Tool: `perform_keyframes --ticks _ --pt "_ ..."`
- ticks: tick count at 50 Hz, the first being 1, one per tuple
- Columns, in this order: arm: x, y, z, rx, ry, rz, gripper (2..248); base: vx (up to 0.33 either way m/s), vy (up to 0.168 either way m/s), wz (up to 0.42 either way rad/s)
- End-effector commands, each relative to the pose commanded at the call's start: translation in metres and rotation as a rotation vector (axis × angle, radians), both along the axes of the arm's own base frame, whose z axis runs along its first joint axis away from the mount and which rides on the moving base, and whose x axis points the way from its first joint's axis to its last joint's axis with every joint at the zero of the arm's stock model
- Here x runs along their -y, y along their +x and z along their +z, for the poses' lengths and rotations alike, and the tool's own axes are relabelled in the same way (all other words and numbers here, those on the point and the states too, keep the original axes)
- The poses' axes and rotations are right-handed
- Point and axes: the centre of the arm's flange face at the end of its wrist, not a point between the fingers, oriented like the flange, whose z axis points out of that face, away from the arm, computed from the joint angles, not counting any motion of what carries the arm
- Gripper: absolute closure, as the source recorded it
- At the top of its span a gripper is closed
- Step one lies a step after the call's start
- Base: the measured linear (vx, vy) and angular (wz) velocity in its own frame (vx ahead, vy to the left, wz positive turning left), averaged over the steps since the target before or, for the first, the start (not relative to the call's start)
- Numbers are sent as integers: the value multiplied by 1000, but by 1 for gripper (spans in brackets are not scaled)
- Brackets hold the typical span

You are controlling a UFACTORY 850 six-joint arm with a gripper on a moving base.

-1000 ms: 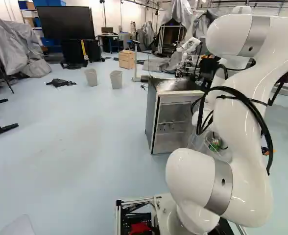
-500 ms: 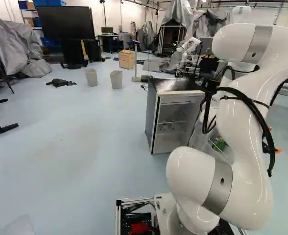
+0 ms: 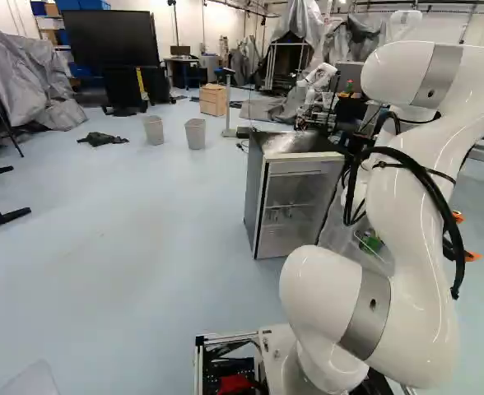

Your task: Grab a drink from the fridge

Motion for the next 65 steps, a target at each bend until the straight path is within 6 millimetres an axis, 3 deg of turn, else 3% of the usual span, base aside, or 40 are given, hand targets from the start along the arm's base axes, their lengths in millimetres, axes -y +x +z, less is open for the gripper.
perform_keyframes --ticks 26,65 --pt "-51 -27 5 -72 39 137 3 0 0 0" --pt "-129 -43 17 -170 35 627 3 0 0 0"
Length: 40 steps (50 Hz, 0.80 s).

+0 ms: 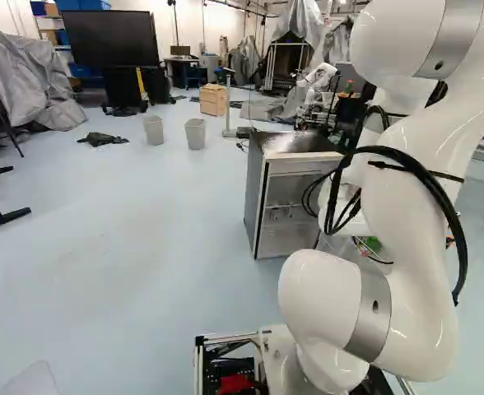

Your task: Grab a drink from the fridge

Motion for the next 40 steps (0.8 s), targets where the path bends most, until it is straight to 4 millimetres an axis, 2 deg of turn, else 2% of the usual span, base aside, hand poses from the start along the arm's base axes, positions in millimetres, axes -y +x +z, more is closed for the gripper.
perform_keyframes --ticks 27,40 --pt "-57 -11 8 -19 6 365 3 0 0 0" --pt "-71 -4 10 -10 1 518 3 0 0 0"
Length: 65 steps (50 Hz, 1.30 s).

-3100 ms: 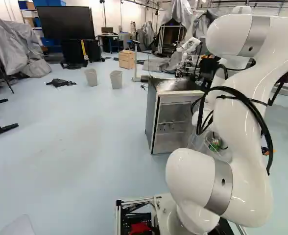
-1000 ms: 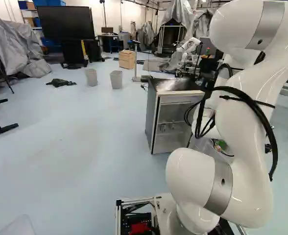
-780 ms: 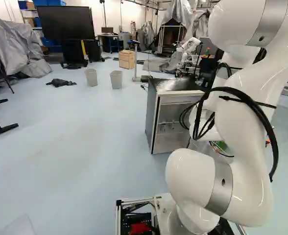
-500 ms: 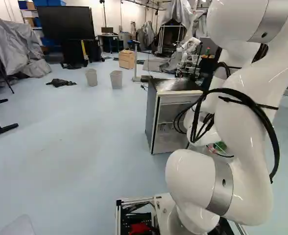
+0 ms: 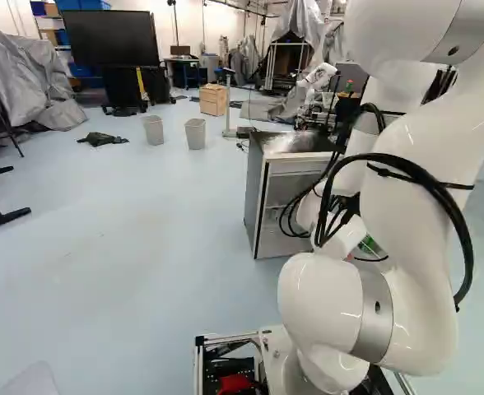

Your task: Grab a drink from the fridge

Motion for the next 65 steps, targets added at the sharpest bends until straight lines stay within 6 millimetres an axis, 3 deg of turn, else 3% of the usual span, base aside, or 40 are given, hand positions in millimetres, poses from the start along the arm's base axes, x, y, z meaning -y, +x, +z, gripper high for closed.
perform_keyframes --ticks 28,65 --pt "-11 23 1 36 1 280 3 0 0 0" --pt "-3 64 -15 -29 91 551 3 0 0 0"
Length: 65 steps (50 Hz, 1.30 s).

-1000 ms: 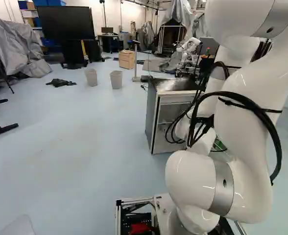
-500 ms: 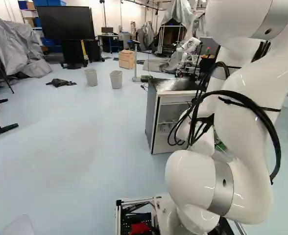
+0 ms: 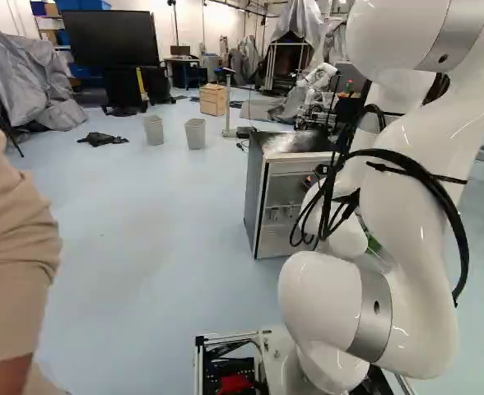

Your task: Grab a drink from the fridge

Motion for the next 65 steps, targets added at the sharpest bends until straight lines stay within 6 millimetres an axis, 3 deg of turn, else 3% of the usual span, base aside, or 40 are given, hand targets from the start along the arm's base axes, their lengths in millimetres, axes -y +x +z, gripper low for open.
perform_keyframes --ticks 26,65 --pt "6 8 -9 -69 29 22 3 0 0 0" --pt "35 -7 1 23 -39 -351 3 0 0 0"
